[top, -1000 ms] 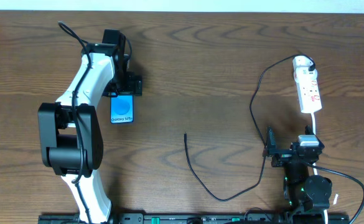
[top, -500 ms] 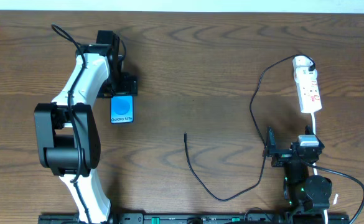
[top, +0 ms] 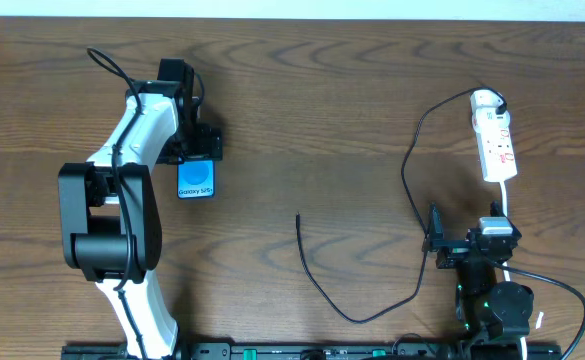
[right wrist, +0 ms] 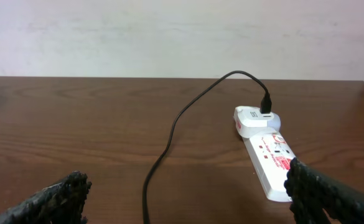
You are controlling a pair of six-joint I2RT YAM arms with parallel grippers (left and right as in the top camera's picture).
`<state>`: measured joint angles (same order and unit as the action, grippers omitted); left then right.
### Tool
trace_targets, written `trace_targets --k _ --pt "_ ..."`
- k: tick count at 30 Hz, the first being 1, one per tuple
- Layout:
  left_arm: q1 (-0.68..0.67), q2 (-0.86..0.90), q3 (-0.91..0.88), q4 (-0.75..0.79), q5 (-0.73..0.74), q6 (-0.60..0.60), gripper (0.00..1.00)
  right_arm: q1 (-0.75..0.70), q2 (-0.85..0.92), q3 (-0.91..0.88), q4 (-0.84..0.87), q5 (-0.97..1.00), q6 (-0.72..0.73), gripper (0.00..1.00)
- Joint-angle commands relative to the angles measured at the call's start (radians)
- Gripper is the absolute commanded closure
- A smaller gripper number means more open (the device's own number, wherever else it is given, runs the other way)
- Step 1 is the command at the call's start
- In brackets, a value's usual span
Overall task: Plug charger to phone and switch on socket
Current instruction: 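Close the left gripper on the phone's long edges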
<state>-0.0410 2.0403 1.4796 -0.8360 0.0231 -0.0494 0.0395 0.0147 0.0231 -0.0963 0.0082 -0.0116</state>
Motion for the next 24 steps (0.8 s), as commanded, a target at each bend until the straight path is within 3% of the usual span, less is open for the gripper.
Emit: trace_targets --k 1,24 --pt "0.0 0.014 -0.004 0.013 -0.008 -0.004 0.02 0.004 -0.008 -0.007 -0.001 0.008 -0.012 0.01" --pt "-0.023 0.015 -0.004 0.038 -0.009 -0.004 0.02 0.004 -0.008 -0.007 -0.001 0.008 -0.012 0.01"
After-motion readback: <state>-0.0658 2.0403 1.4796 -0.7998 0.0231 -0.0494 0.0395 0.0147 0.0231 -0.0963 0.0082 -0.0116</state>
